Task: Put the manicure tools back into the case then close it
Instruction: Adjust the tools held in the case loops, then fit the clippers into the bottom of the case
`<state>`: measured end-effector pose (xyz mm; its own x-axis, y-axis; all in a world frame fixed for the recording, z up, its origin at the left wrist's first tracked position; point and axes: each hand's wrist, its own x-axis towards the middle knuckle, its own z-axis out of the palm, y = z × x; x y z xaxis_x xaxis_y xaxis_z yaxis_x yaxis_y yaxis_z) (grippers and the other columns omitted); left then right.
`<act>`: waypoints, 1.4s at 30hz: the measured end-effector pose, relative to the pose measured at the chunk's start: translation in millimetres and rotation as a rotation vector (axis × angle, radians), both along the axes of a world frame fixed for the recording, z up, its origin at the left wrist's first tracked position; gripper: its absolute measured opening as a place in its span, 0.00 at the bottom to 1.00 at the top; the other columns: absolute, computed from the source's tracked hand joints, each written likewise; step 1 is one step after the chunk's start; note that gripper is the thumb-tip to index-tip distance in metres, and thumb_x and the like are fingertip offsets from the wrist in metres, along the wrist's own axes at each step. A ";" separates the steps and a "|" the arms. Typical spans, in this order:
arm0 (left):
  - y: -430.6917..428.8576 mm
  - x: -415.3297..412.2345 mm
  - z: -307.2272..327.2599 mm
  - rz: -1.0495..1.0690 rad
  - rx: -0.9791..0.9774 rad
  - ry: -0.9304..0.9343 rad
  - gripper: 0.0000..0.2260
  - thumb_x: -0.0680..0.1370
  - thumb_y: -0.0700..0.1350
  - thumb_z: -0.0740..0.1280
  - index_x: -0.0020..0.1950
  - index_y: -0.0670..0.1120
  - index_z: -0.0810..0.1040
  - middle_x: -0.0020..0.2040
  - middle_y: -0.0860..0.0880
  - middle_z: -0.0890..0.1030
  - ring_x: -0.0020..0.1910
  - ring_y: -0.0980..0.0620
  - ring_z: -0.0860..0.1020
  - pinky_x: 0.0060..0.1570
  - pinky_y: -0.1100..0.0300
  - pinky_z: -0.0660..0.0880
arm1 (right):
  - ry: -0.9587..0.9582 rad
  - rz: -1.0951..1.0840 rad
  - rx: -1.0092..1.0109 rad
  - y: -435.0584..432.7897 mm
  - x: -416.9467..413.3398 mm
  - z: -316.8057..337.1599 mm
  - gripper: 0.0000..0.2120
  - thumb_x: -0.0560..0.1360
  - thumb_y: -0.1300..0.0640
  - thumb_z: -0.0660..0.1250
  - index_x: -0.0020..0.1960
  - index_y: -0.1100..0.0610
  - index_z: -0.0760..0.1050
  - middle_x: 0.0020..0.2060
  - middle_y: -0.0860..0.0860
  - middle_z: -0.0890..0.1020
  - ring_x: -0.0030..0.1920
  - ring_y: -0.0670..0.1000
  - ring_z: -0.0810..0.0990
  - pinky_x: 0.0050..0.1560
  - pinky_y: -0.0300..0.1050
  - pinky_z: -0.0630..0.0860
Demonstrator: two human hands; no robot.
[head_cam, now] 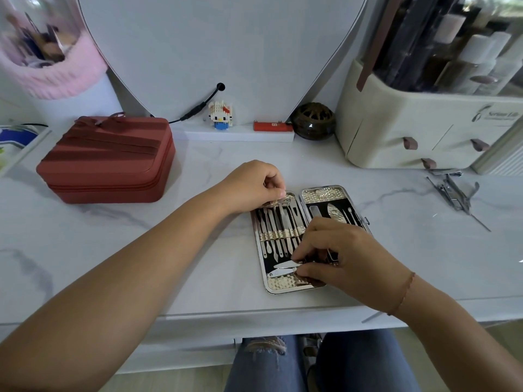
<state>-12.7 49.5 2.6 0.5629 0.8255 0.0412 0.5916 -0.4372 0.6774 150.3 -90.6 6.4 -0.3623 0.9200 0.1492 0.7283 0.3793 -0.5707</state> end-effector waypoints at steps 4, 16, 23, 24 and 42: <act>0.1 -0.2 -0.1 0.002 0.006 0.003 0.00 0.74 0.43 0.71 0.43 0.47 0.81 0.34 0.58 0.77 0.33 0.62 0.72 0.32 0.75 0.66 | 0.019 0.031 0.040 0.5 1.0 -3.3 0.04 0.68 0.53 0.71 0.42 0.52 0.82 0.38 0.38 0.75 0.40 0.40 0.75 0.42 0.29 0.70; 2.3 0.3 -2.5 -0.009 -0.003 -0.009 0.01 0.74 0.43 0.71 0.42 0.48 0.81 0.37 0.55 0.78 0.35 0.60 0.73 0.40 0.63 0.71 | -0.001 -0.071 0.132 -8.2 -1.8 -10.7 0.12 0.68 0.44 0.66 0.44 0.50 0.81 0.42 0.43 0.77 0.44 0.42 0.73 0.49 0.46 0.73; 4.7 -0.1 -1.7 -0.024 -0.007 -0.025 0.03 0.73 0.44 0.72 0.40 0.51 0.80 0.34 0.57 0.78 0.32 0.63 0.74 0.35 0.68 0.67 | 0.093 -0.485 0.202 4.9 87.5 14.0 0.10 0.71 0.53 0.70 0.51 0.50 0.79 0.43 0.45 0.80 0.43 0.43 0.76 0.43 0.30 0.71; 4.3 0.1 -1.3 -0.021 -0.011 -0.030 0.03 0.73 0.44 0.72 0.40 0.51 0.80 0.34 0.57 0.78 0.31 0.66 0.74 0.35 0.69 0.67 | 0.095 -0.648 0.234 10.7 110.7 11.5 0.09 0.70 0.55 0.71 0.50 0.51 0.80 0.43 0.48 0.81 0.42 0.44 0.76 0.45 0.33 0.71; 2.5 -0.3 0.4 0.032 -0.043 -0.054 0.04 0.74 0.46 0.71 0.40 0.47 0.82 0.35 0.56 0.80 0.32 0.69 0.76 0.34 0.74 0.67 | -0.125 -1.131 0.137 39.8 196.9 -13.6 0.06 0.70 0.51 0.68 0.44 0.53 0.81 0.47 0.55 0.78 0.51 0.58 0.75 0.56 0.56 0.71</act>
